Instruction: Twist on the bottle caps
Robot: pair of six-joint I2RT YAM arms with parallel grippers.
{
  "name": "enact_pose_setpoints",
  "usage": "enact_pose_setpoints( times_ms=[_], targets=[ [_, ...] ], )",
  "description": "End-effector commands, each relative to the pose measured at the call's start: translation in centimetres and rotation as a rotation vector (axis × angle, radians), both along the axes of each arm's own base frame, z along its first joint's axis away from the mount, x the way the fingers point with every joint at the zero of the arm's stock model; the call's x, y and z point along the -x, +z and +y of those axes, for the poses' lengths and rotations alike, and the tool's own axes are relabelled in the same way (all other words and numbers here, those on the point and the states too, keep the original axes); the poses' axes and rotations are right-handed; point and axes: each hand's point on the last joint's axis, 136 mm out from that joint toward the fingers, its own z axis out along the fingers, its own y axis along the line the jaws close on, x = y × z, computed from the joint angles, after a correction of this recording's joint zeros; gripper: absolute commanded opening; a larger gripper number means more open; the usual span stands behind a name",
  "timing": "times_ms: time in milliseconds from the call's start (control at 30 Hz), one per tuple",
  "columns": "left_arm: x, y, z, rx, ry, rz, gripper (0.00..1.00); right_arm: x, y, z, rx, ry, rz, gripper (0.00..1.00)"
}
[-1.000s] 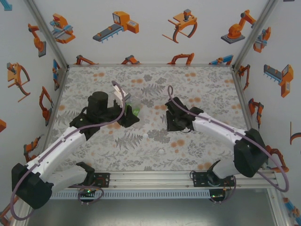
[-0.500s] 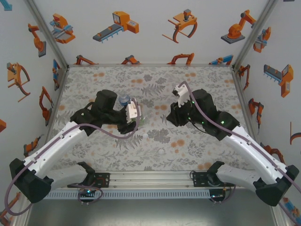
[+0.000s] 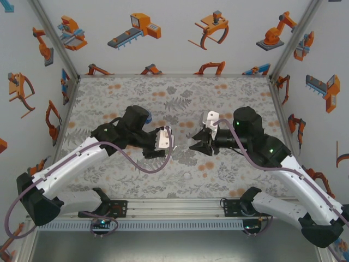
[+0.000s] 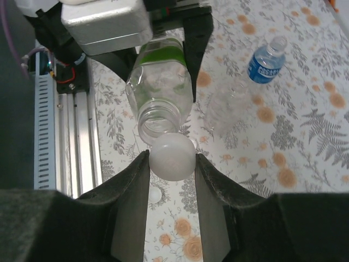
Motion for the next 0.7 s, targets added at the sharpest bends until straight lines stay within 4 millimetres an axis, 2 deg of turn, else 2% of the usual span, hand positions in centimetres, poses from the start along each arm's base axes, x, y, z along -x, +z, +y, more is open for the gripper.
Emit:
enact_pose_setpoints(
  times_ms=[0,233,667],
  targets=[
    [1.1,1.3,-0.6,0.032,-0.070,-0.001,0.00,1.5,0.9,0.4,-0.036,0.101,-0.064,0.10],
    [1.5,0.9,-1.1,0.020,-0.087,0.011,0.00,1.9,0.7,0.5,-0.050,0.118,-0.070,0.09],
    [1.7,1.4,-1.9,0.047,-0.093,0.046,0.00,2.4,0.1,0.7,-0.052,0.143,-0.056,0.07]
  ],
)
